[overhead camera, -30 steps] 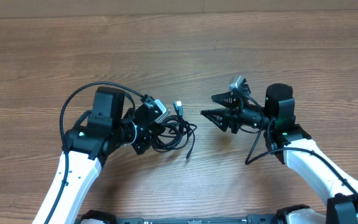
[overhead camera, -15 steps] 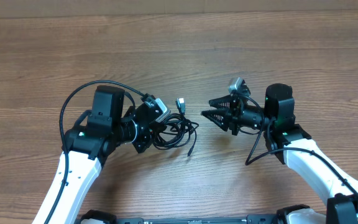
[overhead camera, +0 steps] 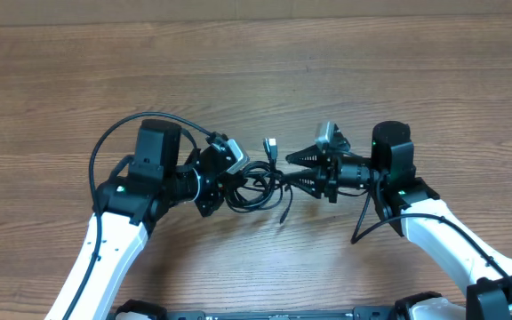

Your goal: Untangle cables

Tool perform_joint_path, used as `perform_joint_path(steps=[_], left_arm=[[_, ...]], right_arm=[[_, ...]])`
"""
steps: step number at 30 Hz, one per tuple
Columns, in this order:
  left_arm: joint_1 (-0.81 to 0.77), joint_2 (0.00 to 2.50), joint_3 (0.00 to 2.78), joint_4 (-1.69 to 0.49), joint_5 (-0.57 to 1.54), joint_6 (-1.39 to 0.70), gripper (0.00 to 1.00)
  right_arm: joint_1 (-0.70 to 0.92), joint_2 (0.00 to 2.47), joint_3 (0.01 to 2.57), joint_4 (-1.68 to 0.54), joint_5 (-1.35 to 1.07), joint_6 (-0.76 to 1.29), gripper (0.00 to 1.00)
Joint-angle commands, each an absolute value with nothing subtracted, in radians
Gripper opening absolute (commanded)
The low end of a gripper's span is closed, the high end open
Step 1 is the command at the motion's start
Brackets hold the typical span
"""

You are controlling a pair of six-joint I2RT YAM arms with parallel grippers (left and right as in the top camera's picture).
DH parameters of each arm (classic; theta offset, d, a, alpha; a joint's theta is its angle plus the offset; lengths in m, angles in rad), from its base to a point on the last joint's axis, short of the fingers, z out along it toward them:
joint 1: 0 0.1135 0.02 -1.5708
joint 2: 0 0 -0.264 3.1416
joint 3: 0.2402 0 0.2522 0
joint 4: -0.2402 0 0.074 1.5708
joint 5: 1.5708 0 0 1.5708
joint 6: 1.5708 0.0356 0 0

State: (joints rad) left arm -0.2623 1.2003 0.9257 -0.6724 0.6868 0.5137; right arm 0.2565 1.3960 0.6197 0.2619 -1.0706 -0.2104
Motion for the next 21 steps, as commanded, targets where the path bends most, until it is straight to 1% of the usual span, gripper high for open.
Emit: perform_joint_path(steps=[1, 13, 21], left_arm=[[-0.276, 1.222, 0.947, -0.664, 0.764, 0.547, 0.04], [-0.281, 1.223, 0.947, -0.671, 0.757, 0.546, 0.04], [-0.314, 1.223, 0.947, -0.657, 0.798, 0.542, 0.04]], right_arm=[[0.26, 1.38, 0.645, 0.268, -1.093, -0.241, 0.43], [0.261, 1.38, 0.645, 0.283, -1.095, -0.24, 0.41], [0.283, 1.38, 0.645, 0.287, -1.094, -0.264, 0.41]])
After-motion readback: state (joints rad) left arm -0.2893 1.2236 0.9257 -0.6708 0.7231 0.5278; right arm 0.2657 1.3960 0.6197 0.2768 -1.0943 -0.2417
